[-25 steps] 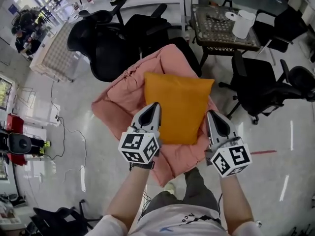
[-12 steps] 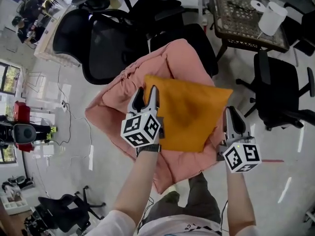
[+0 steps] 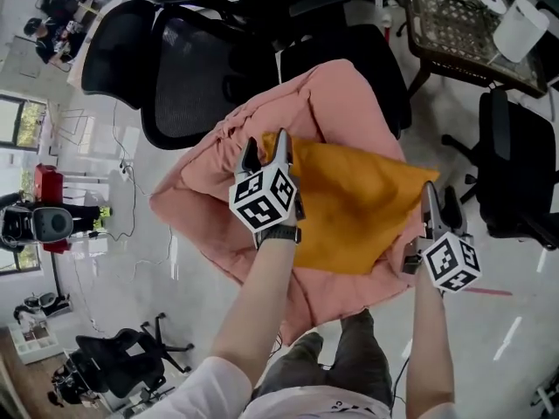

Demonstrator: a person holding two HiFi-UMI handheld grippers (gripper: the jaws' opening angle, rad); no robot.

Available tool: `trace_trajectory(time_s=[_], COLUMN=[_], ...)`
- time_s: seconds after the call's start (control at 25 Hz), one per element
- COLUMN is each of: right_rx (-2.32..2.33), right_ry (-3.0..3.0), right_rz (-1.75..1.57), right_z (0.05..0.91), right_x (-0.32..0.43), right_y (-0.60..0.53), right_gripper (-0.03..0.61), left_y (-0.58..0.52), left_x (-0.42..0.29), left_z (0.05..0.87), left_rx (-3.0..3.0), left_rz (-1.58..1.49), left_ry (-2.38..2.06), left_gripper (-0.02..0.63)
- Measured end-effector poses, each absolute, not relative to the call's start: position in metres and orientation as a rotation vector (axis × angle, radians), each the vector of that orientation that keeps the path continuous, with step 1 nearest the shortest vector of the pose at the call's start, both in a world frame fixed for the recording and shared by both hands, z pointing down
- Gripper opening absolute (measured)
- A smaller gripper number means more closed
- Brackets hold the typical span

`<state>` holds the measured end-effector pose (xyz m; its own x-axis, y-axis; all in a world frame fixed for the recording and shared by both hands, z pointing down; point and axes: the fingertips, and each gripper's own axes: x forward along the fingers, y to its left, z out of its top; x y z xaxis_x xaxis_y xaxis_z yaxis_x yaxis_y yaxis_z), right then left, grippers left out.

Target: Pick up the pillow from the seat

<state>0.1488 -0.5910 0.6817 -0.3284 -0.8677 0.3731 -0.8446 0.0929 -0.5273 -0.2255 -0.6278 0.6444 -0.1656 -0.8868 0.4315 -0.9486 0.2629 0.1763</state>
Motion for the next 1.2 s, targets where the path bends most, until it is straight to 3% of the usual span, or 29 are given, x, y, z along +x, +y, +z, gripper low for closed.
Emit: trace_trajectory(time_s=[0.4,0.88,0.92,1.04,1.2], right_rx=[-1.789,-1.659,-1.654,-1.667,-1.708], right_ry=[2.265,2.152,2.156,2.214,2.327], right_rz=[-1.275,-1.616,-1.619,-1.564,-1.448], right_z=[0.741,0.782,0.782,0.780,0.777], right_x=[0.136,0.129,0.126,0.114,0.107], right_y=[-0.620,-0.643,-0.642,-0.637,-0.628], right_gripper=[0.321,0.321,0.315,0.185,0.102], left_y=[-0.638,-0.651,-0.653,-0.651,-0.642], left_x=[-0.234,-0.220,-0.220,-0.223,-0.218], left_z=[0.690,0.700,0.701,0.701,0.699], left_rx=[1.628,1.680,1.684,1.705,1.752], left_rz=[0.297,0.449,0.456,0.482,0.519], left_ry=[-2.004,-1.968,-1.964,-1.949,-1.941], left_gripper=[0.293,0.290,0.288,0.252,0.178])
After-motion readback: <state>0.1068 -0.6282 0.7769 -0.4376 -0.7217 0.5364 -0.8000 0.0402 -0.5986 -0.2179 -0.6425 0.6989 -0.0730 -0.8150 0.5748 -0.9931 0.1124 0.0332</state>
